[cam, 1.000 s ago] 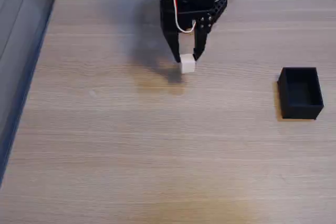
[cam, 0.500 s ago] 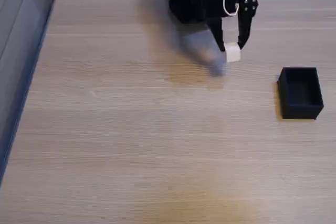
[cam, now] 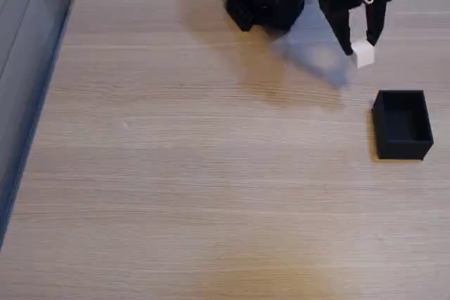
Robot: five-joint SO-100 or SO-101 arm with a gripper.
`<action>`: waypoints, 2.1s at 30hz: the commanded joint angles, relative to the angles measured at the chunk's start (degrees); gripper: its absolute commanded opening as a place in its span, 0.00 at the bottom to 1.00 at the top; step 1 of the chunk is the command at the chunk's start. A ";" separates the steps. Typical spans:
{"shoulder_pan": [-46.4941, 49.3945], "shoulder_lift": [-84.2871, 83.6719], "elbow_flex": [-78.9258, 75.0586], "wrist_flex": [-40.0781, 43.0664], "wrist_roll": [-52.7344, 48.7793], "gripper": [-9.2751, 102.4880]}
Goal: Pick a white block and place it in the black box.
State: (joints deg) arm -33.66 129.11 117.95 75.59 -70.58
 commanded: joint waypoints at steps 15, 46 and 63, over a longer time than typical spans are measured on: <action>-1.67 -27.16 -21.71 -7.03 2.55 0.08; 4.75 -18.28 -15.12 -7.91 1.14 0.08; 14.41 27.77 30.23 -9.32 -20.57 0.08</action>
State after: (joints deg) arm -21.27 149.15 142.47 66.45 -88.15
